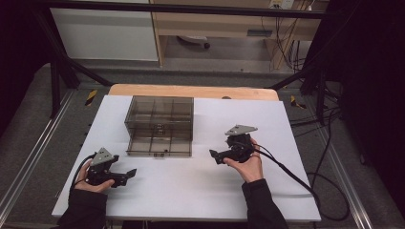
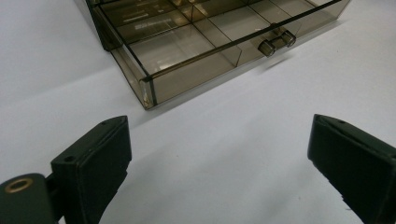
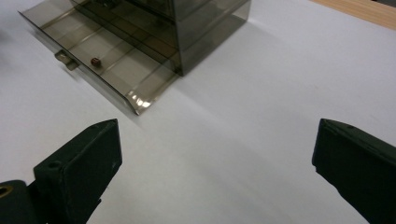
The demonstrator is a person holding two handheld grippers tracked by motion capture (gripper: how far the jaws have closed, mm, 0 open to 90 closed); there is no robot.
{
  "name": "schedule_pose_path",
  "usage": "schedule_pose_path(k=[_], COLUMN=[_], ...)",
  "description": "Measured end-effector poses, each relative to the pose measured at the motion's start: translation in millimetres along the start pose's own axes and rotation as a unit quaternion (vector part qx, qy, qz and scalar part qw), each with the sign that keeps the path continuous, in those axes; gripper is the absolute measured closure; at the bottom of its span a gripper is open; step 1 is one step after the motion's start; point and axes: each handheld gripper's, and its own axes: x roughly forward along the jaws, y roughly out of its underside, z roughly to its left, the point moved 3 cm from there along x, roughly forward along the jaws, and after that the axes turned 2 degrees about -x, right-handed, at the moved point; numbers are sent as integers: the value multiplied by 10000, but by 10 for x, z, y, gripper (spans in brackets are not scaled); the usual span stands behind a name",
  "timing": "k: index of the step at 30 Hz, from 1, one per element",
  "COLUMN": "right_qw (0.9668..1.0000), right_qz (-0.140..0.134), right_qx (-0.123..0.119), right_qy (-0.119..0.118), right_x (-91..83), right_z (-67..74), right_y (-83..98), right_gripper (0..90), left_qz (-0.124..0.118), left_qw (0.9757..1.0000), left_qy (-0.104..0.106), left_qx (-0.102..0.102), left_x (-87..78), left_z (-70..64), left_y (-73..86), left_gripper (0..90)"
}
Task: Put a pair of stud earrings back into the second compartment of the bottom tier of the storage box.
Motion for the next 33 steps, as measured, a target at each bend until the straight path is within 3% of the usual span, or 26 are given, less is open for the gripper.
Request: schedule_pose_path(k=[11,25,33], right_qw=[9990,9971,9960], right_qz=[74,225,272], right_qx=[357,613,665], right_qy=[246,394,537], right_x=[-119,-122,-114], right_z=[-307,-501,-563], right_y=[304,562,659], right_gripper=[26,50,145], left_qz=[7,-1,-7], left_qw=[10000,10000,10000], left_qy=[-5,5,11], left_qx=[-3,6,2], left_x=[7,2,5], left_z=[-1,-4,-7], left_y=[3,0,-1], left_gripper=[62,62,62])
